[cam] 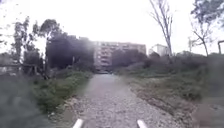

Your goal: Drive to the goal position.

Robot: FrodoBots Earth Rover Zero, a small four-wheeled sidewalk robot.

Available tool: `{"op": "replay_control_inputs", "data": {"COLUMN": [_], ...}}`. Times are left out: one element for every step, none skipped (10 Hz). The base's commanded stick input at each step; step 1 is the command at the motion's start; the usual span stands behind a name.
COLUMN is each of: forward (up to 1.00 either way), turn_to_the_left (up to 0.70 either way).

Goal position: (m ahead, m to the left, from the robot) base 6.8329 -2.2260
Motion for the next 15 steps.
{"op": "replay_control_inputs", "data": {"forward": [0.50, 0.50, 0.50, 0.50, 0.50, 0.50, 0.50, 0.50, 0.50, 0.50, 0.50, 0.50, 0.50, 0.50, 0.50], "turn_to_the_left": [0.00, 0.00, 0.00, 0.00, 0.00, 0.00, 0.00, 0.00, 0.00, 0.00, 0.00, 0.00, 0.00, 0.00, 0.00]}}
